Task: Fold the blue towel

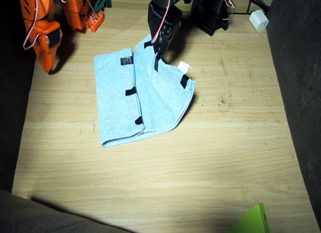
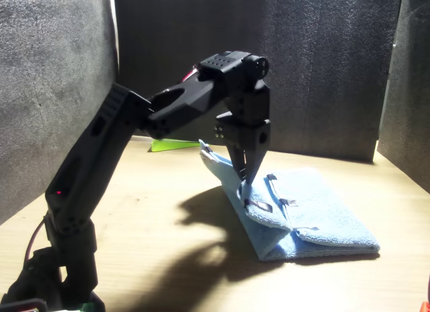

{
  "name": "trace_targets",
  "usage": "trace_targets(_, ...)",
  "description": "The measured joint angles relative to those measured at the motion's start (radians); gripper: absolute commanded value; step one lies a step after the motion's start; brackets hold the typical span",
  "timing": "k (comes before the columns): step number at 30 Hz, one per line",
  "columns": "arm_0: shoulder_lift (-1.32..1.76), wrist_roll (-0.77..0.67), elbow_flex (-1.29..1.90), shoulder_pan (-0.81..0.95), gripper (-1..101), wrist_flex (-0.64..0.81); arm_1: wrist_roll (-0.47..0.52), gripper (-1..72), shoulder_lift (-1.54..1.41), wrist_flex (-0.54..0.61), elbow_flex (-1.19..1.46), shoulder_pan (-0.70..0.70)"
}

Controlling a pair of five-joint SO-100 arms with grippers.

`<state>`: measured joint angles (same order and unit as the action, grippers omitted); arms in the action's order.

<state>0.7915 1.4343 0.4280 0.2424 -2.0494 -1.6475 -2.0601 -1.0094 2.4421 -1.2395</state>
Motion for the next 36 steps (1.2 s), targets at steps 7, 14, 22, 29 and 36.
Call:
trace_targets(7, 0.008, -0.037, 0.166, -0.005, -1, 0.000, 0.000, -0.1, 0.006, 0.000, 0.000, 0.000)
trace_targets(14, 0.017, -0.048, 0.121, -0.002, -1, 0.000, -0.018, -0.1, 0.006, 0.000, 0.000, 0.000)
trace_targets(22, 0.002, -0.048, -0.115, 0.060, -1, -0.002, -0.018, -0.1, 0.009, 0.000, 0.000, 0.000)
trace_targets(29, -0.138, -0.028, -0.365, 0.109, -1, -0.002, -0.018, -0.1, 0.009, 0.000, 0.000, 0.000)
trace_targets(36, -0.311, 0.015, -0.541, 0.100, -1, -0.002, -0.015, -0.1, 0.009, 0.000, 0.000, 0.000)
